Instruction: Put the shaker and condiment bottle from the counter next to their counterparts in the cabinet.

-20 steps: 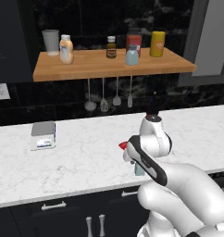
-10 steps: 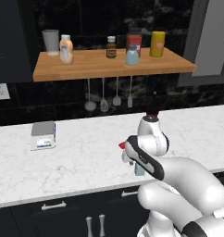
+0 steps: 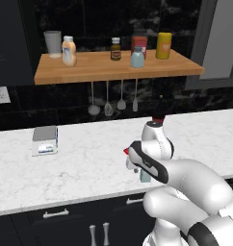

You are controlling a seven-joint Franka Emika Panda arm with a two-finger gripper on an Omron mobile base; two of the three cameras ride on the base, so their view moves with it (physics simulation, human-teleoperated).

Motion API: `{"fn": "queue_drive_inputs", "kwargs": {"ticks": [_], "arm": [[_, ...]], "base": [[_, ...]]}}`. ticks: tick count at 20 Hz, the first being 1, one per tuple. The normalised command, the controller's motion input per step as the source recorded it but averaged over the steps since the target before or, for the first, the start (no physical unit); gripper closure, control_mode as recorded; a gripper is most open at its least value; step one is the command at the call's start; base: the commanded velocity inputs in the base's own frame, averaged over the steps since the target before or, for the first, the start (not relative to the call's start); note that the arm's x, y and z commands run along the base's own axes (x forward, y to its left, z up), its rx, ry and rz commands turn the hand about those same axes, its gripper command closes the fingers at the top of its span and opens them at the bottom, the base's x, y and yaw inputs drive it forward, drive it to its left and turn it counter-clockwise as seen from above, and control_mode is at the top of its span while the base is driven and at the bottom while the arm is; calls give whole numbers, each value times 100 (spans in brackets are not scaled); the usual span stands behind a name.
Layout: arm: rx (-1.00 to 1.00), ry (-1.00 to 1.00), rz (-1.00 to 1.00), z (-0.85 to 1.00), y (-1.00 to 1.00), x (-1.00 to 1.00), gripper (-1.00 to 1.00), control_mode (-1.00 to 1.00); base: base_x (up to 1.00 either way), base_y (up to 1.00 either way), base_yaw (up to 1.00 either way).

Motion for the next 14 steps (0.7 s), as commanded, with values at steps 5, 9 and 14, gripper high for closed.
{"fn": "queue_drive_inputs", "kwargs": {"ticks": [5, 9, 14], "arm": [[0, 0, -5, -17, -2, -17, -100, -100], [0, 0, -5, -17, -1, -16, -100, -100], [0, 0, -6, -22, 0, -3, 100, -100]], "base": [[0, 0, 0], [0, 0, 0], [0, 0, 0]]}}
